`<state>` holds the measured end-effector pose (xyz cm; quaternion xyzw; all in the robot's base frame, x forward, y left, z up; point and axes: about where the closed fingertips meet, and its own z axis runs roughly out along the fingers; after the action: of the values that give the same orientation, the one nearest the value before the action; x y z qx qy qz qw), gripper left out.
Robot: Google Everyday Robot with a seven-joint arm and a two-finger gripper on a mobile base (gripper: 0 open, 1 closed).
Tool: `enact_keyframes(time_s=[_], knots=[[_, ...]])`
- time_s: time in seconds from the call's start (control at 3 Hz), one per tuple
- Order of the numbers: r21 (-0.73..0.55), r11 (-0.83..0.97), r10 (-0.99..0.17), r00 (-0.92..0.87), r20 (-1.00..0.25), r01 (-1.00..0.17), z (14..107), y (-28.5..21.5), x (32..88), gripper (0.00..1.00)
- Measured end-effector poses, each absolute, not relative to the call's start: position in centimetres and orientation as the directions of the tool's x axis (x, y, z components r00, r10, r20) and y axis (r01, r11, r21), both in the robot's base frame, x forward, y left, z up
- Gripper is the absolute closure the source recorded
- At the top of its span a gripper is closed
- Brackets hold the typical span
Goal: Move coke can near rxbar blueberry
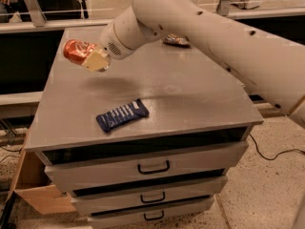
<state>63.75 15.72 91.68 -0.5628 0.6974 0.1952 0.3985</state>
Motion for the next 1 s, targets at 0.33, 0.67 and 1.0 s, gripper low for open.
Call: enact_keyframes(time_s=[0.33, 0.67, 1.0], knots=[[-0.135, 0.309, -0.65, -0.105, -0.753, -0.942, 89.7, 12.9, 63.1, 1.0], [-0.081, 0.33, -0.673, -0.174, -0.719, -0.94, 88.5, 10.2, 63.1, 1.0], [-0.026, 0.347, -0.681, -0.233, -0.694, -0.937, 87.9, 8.6, 61.9, 1.0]])
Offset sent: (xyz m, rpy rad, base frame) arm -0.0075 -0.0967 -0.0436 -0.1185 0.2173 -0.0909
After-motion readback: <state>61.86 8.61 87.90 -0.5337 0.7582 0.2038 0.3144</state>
